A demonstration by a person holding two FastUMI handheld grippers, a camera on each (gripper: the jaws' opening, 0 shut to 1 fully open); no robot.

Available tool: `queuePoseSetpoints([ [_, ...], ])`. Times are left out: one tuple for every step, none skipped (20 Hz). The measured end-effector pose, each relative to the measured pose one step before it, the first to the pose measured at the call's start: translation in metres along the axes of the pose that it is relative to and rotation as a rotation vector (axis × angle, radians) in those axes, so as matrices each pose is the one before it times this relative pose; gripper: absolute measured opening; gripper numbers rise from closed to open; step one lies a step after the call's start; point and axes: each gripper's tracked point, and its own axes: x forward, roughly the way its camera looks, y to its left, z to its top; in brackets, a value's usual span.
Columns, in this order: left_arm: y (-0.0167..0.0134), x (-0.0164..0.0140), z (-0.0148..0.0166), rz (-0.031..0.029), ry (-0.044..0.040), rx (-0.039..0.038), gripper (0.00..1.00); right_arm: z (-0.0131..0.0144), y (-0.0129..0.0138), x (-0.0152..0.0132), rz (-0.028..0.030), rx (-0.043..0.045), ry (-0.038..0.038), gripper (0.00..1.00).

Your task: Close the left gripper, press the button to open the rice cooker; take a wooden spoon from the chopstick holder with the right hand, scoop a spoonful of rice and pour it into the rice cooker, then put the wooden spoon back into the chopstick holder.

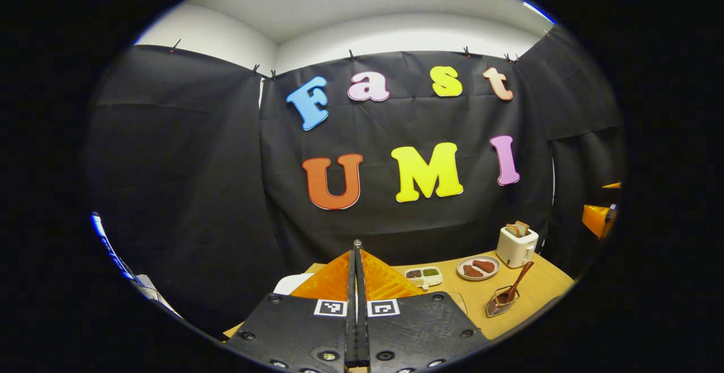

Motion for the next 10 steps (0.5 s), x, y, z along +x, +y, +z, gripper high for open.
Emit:
queuePoseSetpoints([
  [0.00518,0.00515,-0.00771,0.01551,0.01842,0.00320,0.00,-0.00134,0.00214,0.00073,0.00456,-0.00237,0.00652,1.00],
  [0.00506,0.00912,-0.00801,0.00817,0.02420,-0.00598,0.00,-0.00057,0.00174,0.00101,0.00262,-0.00166,0.00327,1.00],
  [0.00677,0.01002,-0.00848,0.01420,0.02560,-0.00766,0.00,-0.00012,0.00200,0.00078,0.00268,-0.00381,0.00399,1.00],
  [0.00779,0.01087,-0.01076,0.01065,0.03505,-0.00679,0.00,-0.00121,0.00141,0.00031,0.00383,-0.00588,0.00708,1.00],
  [0.00884,0.00959,-0.01353,0.01531,0.03780,-0.00735,0.00,-0.00073,0.00184,0.00065,0.00203,-0.00647,0.00569,1.00],
  [0.00894,0.01042,-0.01197,0.01429,0.03891,-0.00701,0.00,-0.00148,0.00166,0.00153,0.00333,-0.00894,0.00732,1.00],
  [0.00829,0.01058,-0.01026,0.01991,0.01922,-0.00760,0.00,-0.00106,0.00246,0.00141,0.00005,-0.01004,0.00729,1.00],
  [0.00843,0.00999,-0.01190,0.02097,0.02869,0.00491,0.00,-0.00089,0.00017,0.00152,0.00058,-0.00845,0.00497,1.00],
  [0.00709,0.00898,-0.01035,0.01304,0.02263,-0.00177,0.00,-0.00044,0.00243,0.00078,0.00224,-0.00672,0.00934,1.00],
  [0.00362,0.00994,-0.00960,0.00783,0.01876,-0.00507,0.00,-0.00245,0.00245,0.00116,0.00337,-0.00190,0.00784,1.00],
])
